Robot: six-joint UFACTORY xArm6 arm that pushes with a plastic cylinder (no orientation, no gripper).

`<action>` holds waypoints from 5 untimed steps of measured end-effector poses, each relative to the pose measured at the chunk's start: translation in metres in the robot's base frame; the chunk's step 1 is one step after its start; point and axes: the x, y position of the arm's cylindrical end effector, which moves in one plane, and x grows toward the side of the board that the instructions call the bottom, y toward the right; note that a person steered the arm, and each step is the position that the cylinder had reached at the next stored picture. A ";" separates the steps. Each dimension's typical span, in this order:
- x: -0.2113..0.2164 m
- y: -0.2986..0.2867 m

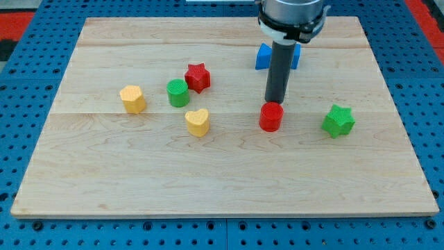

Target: Nudge the green star a bit right

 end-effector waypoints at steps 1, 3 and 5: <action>0.009 0.001; 0.050 0.005; 0.066 0.051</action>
